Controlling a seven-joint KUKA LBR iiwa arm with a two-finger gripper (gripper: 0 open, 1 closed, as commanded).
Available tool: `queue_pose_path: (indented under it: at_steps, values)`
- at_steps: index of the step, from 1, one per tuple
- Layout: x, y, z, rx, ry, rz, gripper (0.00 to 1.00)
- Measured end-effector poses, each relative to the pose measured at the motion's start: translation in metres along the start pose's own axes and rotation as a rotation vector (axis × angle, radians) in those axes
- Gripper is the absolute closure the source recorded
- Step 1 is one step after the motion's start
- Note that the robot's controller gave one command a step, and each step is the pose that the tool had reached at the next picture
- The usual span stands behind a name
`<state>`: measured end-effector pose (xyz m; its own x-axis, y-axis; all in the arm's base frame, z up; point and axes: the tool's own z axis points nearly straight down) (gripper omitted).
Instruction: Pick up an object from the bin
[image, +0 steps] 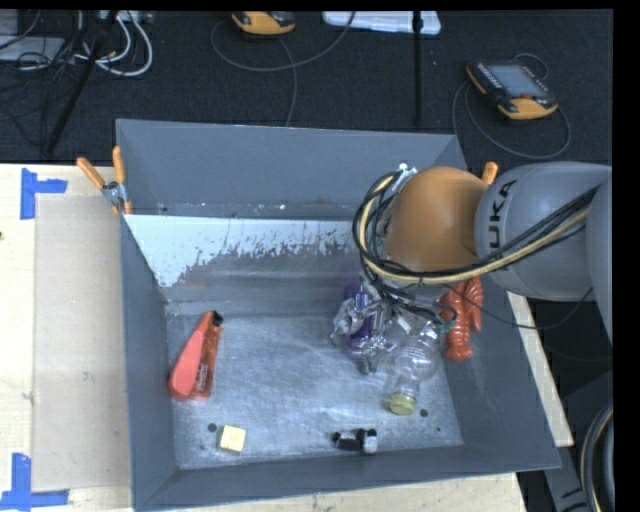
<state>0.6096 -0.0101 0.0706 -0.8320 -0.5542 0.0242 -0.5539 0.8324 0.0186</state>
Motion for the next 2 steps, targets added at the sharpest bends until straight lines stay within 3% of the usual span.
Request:
queue_pose_path:
  at_steps: [1, 2]
  values:
    - [-0.001, 0.011, -0.204, 0.016, -0.025, 0.051, 1.0]
    - [-0.001, 0.011, -0.215, 0.019, -0.029, 0.055, 1.0]
